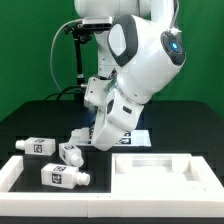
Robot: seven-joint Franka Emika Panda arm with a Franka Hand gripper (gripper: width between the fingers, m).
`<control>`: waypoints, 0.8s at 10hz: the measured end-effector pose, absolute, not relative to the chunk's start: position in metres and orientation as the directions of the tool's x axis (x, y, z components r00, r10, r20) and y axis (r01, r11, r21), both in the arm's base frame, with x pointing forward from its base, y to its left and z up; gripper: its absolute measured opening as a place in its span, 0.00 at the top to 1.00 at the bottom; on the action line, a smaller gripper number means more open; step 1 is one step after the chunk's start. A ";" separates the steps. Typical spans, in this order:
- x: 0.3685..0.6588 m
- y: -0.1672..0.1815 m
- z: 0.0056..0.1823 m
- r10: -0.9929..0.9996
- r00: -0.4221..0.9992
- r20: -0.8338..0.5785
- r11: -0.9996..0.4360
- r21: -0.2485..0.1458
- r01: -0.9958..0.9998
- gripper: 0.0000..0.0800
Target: Assemble one leg
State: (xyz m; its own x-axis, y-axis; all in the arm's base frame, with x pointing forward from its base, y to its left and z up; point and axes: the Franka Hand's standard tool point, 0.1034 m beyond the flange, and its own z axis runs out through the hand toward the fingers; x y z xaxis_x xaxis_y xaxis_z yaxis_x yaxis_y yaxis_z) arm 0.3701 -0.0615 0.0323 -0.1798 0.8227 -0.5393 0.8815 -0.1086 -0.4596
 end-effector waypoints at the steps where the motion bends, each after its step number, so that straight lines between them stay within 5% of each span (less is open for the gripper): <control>1: 0.370 -0.062 0.032 0.820 -0.164 -0.548 -0.124 -0.451 0.884 0.99; 3: 0.369 -0.062 0.031 0.817 -0.143 -0.559 -0.144 -0.439 0.887 0.59; 4: 0.369 -0.061 0.031 0.804 -0.076 -0.590 -0.207 -0.396 0.895 0.59; 5: 0.369 -0.061 0.031 0.785 -0.004 -0.620 -0.269 -0.347 0.899 0.36; 6: 0.369 -0.058 0.033 0.766 0.068 -0.639 -0.324 -0.292 0.900 0.24; 8: 0.365 -0.057 0.034 0.741 0.157 -0.653 -0.390 -0.229 0.892 0.20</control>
Offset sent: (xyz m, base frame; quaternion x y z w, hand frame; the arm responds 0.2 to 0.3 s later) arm 0.0000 0.0000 0.0000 0.0000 0.0000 0.1296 0.9916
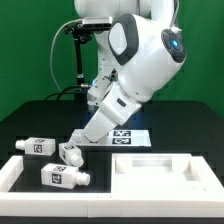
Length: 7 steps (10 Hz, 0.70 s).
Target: Assemble one leg
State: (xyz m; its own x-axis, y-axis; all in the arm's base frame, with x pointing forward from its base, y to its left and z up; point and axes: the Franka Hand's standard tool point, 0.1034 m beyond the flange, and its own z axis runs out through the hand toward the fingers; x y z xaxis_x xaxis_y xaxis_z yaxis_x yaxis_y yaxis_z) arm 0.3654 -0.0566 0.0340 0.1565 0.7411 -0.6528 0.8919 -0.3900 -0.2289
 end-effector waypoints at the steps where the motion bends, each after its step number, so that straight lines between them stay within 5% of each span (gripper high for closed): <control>1: 0.364 -0.057 0.033 0.742 0.155 -0.652 -0.389 -0.231 0.892 0.19; 7: 0.345 -0.038 0.017 0.821 0.102 -0.561 -0.289 -0.255 0.923 0.19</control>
Offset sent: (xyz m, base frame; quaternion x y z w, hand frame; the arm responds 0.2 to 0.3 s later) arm 0.0000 0.0000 0.0000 0.0000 0.0000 0.0000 1.0000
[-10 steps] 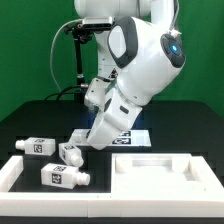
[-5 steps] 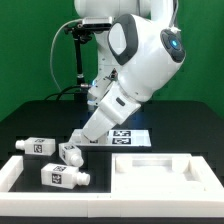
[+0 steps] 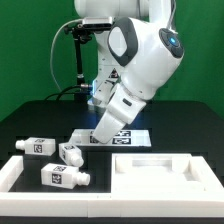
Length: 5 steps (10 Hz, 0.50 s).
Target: Assemble one leg
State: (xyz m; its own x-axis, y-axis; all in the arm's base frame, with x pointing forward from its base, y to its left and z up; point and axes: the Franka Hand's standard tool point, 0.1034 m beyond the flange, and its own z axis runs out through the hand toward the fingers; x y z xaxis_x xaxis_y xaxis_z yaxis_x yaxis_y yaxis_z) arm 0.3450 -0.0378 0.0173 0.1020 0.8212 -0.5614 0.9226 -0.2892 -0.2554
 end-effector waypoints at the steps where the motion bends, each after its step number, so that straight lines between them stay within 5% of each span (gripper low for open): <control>1: 0.343 -0.035 0.013 0.828 0.099 -0.552 -0.282 -0.256 0.925 0.19; 5: 0.342 -0.042 0.008 0.835 0.085 -0.543 -0.271 -0.272 0.923 0.19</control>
Offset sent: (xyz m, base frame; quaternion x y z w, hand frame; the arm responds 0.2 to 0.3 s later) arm -0.0067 -0.0086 -0.0102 0.0022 0.0176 -0.0109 0.9998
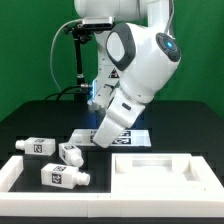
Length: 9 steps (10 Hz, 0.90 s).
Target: Assemble one leg
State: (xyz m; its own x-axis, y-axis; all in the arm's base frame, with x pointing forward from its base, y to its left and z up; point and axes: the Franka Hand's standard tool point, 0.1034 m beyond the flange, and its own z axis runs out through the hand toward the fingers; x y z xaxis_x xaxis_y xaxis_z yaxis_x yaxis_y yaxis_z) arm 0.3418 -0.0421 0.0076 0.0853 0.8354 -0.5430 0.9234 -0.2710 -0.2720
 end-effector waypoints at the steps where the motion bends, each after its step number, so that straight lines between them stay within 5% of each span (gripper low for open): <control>1: 0.344 -0.043 0.008 0.837 0.082 -0.541 -0.267 -0.273 0.924 0.19; 6: 0.346 -0.041 0.007 0.825 0.072 -0.561 -0.270 -0.279 0.922 0.19; 9: 0.342 -0.036 0.007 0.706 0.016 -0.708 -0.307 -0.285 0.908 0.19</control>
Offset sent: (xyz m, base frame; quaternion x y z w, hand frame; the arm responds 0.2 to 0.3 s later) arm 0.0067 -0.0006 -0.0006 0.0019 -0.0673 -0.0013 0.9977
